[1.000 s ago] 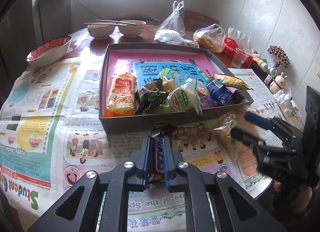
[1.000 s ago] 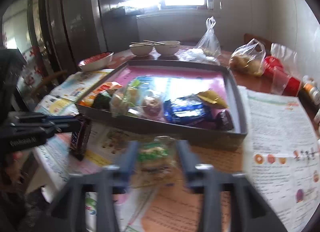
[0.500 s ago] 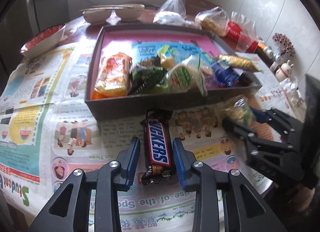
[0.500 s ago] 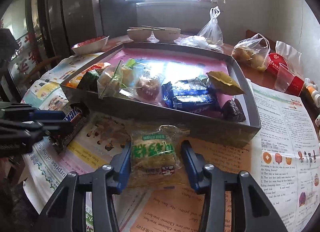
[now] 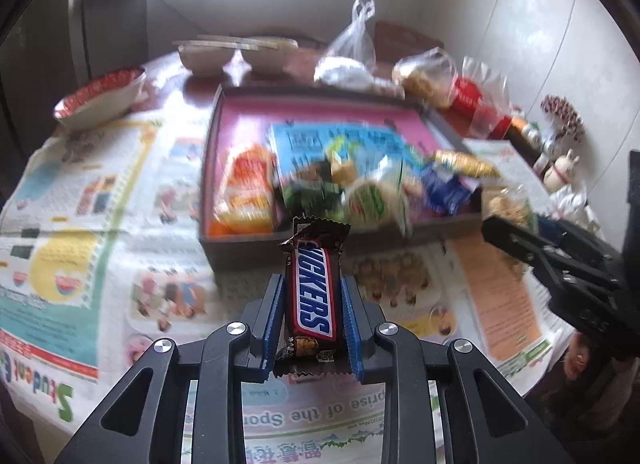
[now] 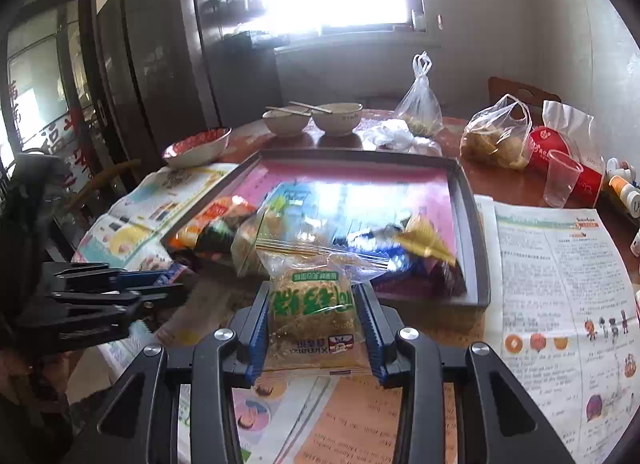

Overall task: Organize snacks
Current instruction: 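Lift and carry the Snickers bar and clear bag over the tray with both tools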

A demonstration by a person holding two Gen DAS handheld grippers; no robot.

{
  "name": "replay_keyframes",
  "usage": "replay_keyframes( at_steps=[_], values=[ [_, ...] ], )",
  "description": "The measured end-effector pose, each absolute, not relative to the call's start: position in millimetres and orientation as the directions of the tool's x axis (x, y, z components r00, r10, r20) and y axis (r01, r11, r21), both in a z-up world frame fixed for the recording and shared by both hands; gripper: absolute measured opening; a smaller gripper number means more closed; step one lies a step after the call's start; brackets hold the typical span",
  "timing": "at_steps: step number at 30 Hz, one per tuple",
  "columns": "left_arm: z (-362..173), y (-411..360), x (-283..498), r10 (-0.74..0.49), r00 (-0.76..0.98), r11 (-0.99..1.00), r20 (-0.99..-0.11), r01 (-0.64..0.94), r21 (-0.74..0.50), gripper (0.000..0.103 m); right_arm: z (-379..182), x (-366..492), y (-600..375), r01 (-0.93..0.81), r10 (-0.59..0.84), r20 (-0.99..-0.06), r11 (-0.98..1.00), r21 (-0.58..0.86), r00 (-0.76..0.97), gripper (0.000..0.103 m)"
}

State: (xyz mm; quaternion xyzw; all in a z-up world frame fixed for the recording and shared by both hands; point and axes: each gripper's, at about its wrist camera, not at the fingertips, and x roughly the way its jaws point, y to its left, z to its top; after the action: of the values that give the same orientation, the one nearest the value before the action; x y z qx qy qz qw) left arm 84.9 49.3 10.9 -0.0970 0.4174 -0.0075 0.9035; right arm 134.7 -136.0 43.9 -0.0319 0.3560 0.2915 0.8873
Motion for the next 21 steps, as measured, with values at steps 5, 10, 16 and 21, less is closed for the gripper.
replay_keyframes(
  at_steps=[5,10,16,21],
  values=[
    [28,61,97,-0.086,0.685,0.978,-0.724,-0.080,-0.192,0.029,46,154,-130,-0.522,0.484,-0.646,0.839,0.152,0.590,0.041],
    [31,67,119,-0.069,0.688,0.979,-0.723,-0.094,-0.183,0.029,45,168,-121,-0.517,0.480,-0.650,0.842,0.153,0.590,0.041],
    [27,66,136,-0.060,0.686,0.981,-0.725,-0.092,-0.169,0.029,47,178,-108,-0.528,0.478,-0.646,0.839,0.135,0.595,0.041],
    [23,63,148,-0.066,0.679,0.982,-0.732,-0.086,-0.168,0.029,45,189,-102,-0.528,0.481,-0.651,0.837,0.143,0.587,0.041]
  ],
)
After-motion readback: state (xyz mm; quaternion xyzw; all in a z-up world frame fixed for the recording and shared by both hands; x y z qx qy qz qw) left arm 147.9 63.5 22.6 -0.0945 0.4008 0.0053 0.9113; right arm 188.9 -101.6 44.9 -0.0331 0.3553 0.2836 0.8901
